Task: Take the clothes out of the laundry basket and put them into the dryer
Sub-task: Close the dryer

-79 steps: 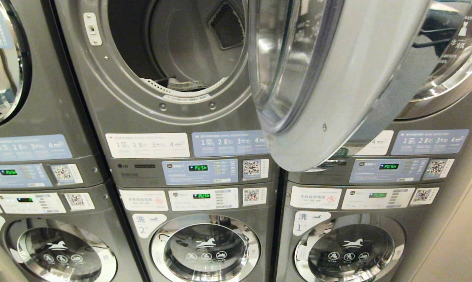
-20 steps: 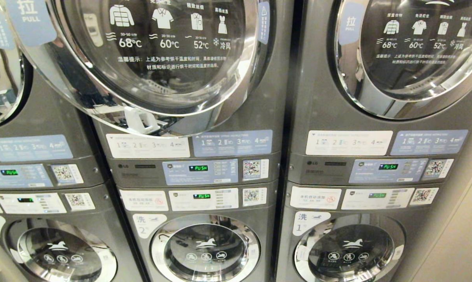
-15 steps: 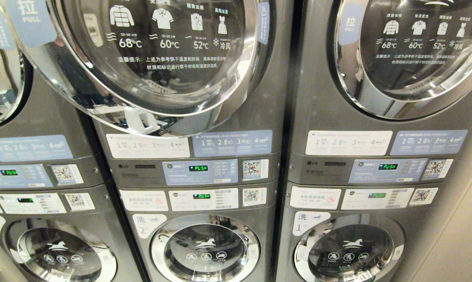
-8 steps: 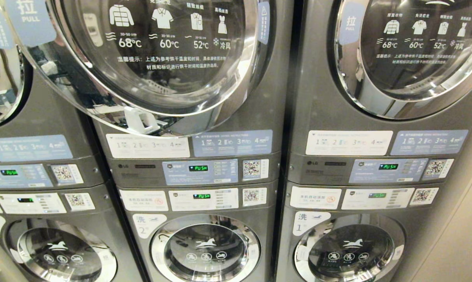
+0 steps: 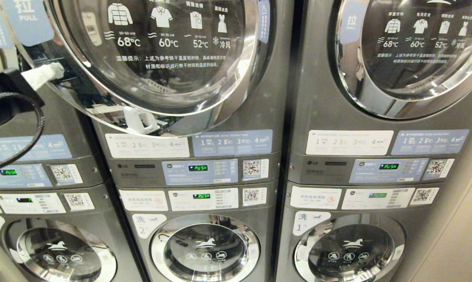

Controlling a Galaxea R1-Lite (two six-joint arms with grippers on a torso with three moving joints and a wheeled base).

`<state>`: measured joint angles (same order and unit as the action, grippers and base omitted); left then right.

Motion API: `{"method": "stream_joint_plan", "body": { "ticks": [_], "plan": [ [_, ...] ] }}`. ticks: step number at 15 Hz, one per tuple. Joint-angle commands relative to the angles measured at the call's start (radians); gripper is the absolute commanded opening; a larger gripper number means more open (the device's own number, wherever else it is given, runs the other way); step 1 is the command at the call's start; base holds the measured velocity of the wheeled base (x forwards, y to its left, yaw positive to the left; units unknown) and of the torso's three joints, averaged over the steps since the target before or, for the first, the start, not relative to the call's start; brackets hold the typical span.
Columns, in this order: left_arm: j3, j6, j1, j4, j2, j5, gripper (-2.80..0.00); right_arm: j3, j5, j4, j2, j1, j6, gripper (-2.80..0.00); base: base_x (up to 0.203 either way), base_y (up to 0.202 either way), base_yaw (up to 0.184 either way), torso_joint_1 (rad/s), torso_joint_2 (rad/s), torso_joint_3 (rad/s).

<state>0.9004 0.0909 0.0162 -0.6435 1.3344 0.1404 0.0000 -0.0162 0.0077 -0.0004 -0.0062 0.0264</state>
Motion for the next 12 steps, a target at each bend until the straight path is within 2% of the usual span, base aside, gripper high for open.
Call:
{"method": "stream_joint_plan", "body": {
  "ticks": [1,3,8,12],
  "plan": [
    [0.021,0.001,0.009,-0.035,0.106,0.001,-2.80,0.000,-0.001,0.000,0.000,0.000,0.001,-2.80,0.000,0.000,0.000,0.000,0.00,0.000],
    [0.051,0.001,0.024,-0.073,0.170,0.002,-2.80,0.000,-0.001,0.000,0.000,0.000,0.003,-2.80,0.000,0.000,0.000,0.000,0.00,0.000],
    [0.119,-0.010,0.036,-0.087,0.286,0.002,-2.80,0.000,0.001,0.000,0.000,0.000,0.004,-2.80,0.000,0.000,0.000,0.000,0.00,0.000],
    [0.218,-0.011,0.043,-0.206,0.468,0.008,-2.80,0.000,0.018,-0.005,0.000,0.000,0.006,-2.80,0.000,0.000,0.000,0.000,0.00,0.000]
  ]
}}
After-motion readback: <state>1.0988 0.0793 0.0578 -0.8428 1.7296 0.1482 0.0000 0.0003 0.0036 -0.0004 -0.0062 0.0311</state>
